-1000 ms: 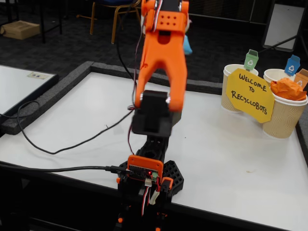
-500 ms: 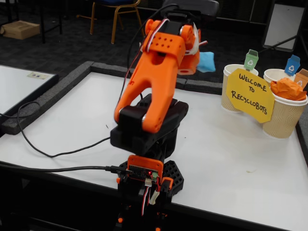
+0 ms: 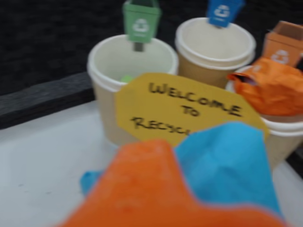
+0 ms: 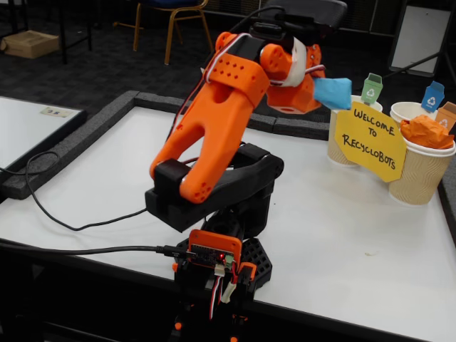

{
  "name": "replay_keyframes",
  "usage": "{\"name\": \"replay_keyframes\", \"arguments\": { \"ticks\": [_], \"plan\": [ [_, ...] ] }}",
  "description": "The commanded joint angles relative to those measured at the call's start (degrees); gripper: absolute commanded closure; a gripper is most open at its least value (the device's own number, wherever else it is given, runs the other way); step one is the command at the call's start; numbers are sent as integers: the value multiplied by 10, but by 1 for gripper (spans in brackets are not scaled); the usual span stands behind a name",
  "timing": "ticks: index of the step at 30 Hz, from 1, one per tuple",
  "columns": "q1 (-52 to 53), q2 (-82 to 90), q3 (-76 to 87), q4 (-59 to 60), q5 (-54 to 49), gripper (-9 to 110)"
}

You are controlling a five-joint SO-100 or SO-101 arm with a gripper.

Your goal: Sort rubbish by color.

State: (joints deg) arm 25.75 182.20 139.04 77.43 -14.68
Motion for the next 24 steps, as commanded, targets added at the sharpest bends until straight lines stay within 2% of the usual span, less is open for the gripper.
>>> {"name": "replay_keyframes", "arguments": {
  "ticks": [1, 18, 24],
  "plan": [
    [37, 26, -10, -14, 4, 101],
    [25, 39, -8, -17, 4, 101],
    [23, 23, -6, -61, 4, 101]
  ]
}}
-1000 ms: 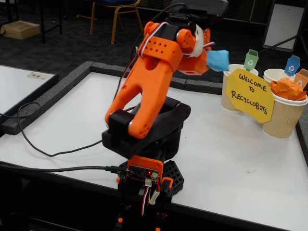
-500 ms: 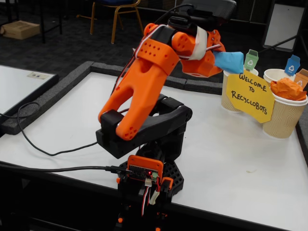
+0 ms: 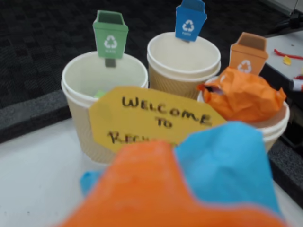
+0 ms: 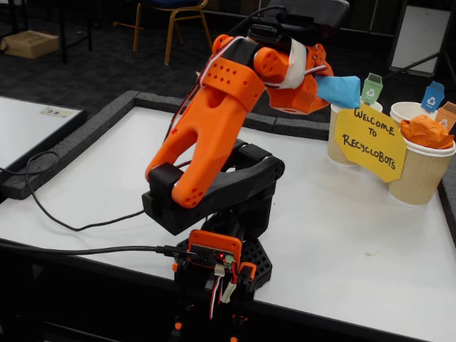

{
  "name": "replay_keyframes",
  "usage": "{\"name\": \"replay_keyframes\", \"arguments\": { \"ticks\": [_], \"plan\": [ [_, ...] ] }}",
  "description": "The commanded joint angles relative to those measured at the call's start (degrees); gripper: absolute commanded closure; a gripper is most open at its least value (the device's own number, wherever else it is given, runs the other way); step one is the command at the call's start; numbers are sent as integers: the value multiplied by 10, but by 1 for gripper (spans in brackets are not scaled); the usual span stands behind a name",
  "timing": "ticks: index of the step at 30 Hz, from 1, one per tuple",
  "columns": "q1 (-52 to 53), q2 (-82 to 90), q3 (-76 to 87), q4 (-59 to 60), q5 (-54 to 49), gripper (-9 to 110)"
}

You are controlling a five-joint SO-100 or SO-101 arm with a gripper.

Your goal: Sort rubbish by color.

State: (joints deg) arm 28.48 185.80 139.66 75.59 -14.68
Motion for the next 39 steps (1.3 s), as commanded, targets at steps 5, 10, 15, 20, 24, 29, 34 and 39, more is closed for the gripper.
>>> {"name": "replay_keyframes", "arguments": {
  "ticks": [5, 10, 15, 20, 24, 29, 34, 39],
  "plan": [
    [18, -111, -41, -113, 4, 101],
    [36, -267, -110, -199, 4, 101],
    [37, -389, -177, -263, 4, 101],
    [37, -524, -282, -295, 4, 101],
    [37, -631, -374, -302, 4, 101],
    [43, -747, -483, -302, 4, 101],
    [51, -837, -570, -302, 4, 101],
    [54, -921, -650, -302, 4, 101]
  ]
}}
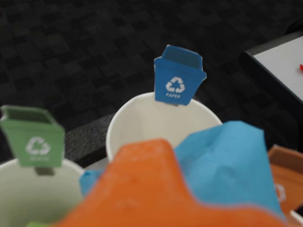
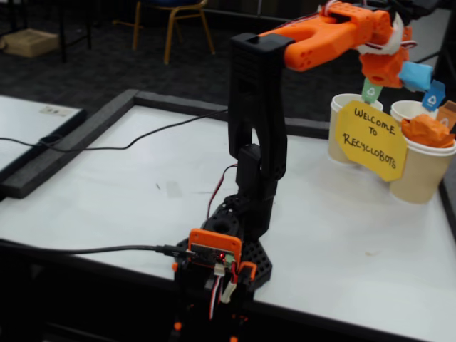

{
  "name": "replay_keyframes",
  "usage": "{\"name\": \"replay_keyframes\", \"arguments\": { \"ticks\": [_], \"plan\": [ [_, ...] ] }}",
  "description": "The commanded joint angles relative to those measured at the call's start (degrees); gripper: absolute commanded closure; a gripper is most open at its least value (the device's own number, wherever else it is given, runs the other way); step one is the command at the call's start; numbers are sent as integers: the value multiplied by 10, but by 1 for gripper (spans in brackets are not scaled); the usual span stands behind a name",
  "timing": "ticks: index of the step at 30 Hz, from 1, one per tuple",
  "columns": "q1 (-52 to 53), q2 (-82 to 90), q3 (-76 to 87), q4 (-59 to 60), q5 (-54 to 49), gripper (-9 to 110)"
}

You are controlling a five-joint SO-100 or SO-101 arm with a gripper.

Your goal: Sort rubbish by color.

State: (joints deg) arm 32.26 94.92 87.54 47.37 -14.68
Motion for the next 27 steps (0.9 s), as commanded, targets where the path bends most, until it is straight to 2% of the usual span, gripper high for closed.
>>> {"name": "replay_keyframes", "arguments": {
  "ticks": [1, 12, 27],
  "plan": [
    [16, -25, -141, -20, 4, 101],
    [16, -139, -246, -33, 4, 100],
    [16, -172, -267, -47, 4, 93]
  ]
}}
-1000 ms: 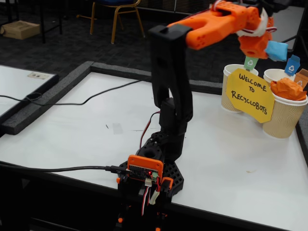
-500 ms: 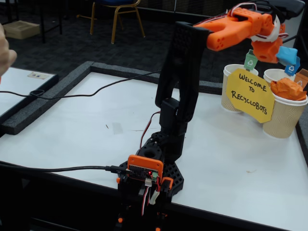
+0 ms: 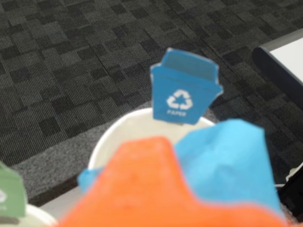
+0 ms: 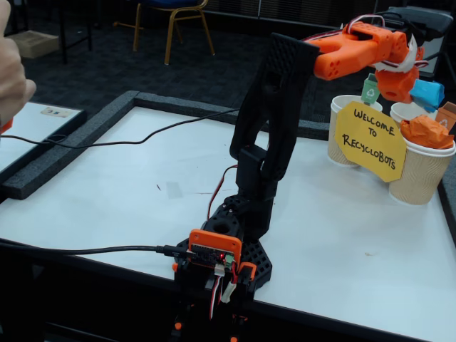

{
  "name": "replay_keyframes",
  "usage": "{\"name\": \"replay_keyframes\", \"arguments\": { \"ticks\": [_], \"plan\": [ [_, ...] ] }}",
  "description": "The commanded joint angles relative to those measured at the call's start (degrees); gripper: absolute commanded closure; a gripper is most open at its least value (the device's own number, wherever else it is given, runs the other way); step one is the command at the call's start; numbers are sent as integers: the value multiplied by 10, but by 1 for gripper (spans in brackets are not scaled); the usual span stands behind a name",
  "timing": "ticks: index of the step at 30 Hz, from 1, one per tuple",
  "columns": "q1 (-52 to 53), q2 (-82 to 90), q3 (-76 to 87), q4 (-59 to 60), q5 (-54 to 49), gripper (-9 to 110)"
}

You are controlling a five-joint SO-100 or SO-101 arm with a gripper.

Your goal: Sort rubbish by color.

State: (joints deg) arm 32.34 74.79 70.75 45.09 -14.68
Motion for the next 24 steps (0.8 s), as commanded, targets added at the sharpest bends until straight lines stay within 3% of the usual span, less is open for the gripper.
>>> {"name": "replay_keyframes", "arguments": {
  "ticks": [1, 24],
  "plan": [
    [15, 29, -99, -27, 4, 92],
    [15, 31, -89, -51, 4, 80]
  ]
}}
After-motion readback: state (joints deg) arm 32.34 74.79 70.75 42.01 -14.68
